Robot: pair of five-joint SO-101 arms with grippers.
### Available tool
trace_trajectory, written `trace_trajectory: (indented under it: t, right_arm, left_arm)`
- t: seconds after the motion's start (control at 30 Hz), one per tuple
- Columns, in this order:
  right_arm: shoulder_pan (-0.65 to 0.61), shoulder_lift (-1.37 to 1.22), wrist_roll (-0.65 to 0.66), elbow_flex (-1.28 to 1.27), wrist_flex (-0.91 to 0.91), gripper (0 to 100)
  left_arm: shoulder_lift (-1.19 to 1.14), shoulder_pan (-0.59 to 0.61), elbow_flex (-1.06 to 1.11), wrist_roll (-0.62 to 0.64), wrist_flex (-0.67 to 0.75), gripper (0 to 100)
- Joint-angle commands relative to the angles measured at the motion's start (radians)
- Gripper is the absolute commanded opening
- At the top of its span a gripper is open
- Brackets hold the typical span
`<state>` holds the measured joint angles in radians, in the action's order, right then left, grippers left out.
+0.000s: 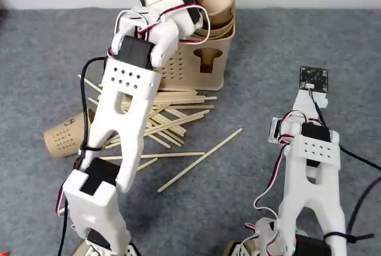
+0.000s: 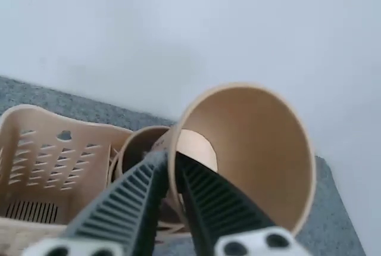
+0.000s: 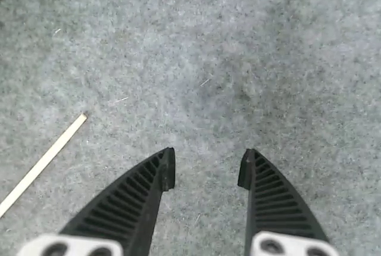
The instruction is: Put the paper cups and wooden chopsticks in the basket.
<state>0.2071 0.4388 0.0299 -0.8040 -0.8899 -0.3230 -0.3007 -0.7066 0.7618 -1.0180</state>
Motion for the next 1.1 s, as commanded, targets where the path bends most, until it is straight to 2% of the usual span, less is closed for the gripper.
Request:
trace_trajectory:
  t: [0.0,0.43,0.77,1.07]
  right_arm:
    - [-0.007,0.044,-0.011,0.009,0.012,19.2]
    - [-0.001,0.045,-0.011,0.009,0.007,19.2]
    - [-0.010,0.045,-0.011,0.009,0.012,19.2]
    - [-0.008,0.045,-0.011,0.009,0.008,19.2]
  left_arm:
    - [0.008,-0.012,-0.058,0.012,-0.029,1]
    - [0.008,-0.009,-0.059,0.009,-0.098,1]
    - [0.008,0.068,-0.053,0.008,-0.104,1]
    - [0.008,0.043,-0.030,0.008,-0.100,1]
